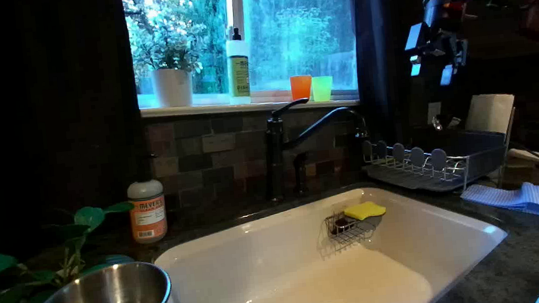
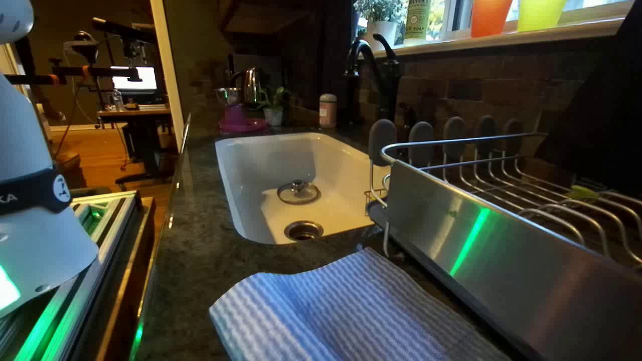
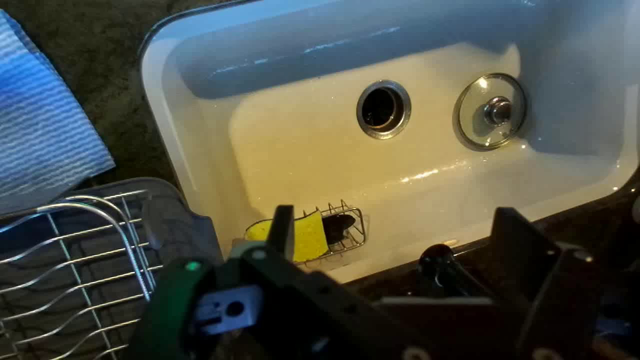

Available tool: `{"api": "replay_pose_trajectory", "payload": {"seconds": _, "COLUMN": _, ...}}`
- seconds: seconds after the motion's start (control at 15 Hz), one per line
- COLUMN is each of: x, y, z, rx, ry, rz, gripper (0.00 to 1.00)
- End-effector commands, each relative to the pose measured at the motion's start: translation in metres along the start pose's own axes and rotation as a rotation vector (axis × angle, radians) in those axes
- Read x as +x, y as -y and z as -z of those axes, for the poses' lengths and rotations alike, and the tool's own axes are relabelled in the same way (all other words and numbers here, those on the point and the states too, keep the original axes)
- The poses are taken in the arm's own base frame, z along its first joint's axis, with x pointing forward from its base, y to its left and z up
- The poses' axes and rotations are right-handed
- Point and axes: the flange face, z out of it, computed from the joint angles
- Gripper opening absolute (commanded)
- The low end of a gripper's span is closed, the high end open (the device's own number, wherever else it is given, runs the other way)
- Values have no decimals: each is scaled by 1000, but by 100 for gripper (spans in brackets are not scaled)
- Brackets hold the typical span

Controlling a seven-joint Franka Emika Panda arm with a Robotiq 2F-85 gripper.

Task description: Use the blue object to wipe different sections of the counter

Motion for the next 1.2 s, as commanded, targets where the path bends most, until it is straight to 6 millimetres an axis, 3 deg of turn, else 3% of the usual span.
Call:
{"api": "replay_pose_trajectory", "payload": {"seconds": 0.0, "x": 0, "y": 0, "z": 0, "rx": 0, "ry": 1, "rz": 0, "gripper": 100}}
{"api": "replay_pose_trajectory", "payload": {"seconds": 0.4, "x": -3, "y": -7, "z": -4, "rx": -6, "ry": -27, "rz": -64, "gripper": 100}}
{"api": "replay_pose_trajectory", "payload": {"seconds": 0.53, "x": -13, "y": -27, "z": -10, "rx": -1, "ry": -34, "rz": -149, "gripper": 100}}
{"api": "replay_pose_trajectory", "payload": {"seconds": 0.93, "x": -78, "y": -117, "z": -38, "rx": -101, "ry": -60, "rz": -460, "gripper": 100}}
{"api": "replay_pose_trajectory", "payload": {"seconds": 1.13, "x": -87, "y": -157, "z": -47, "rx": -210, "ry": -115, "rz": -551, "gripper": 100}}
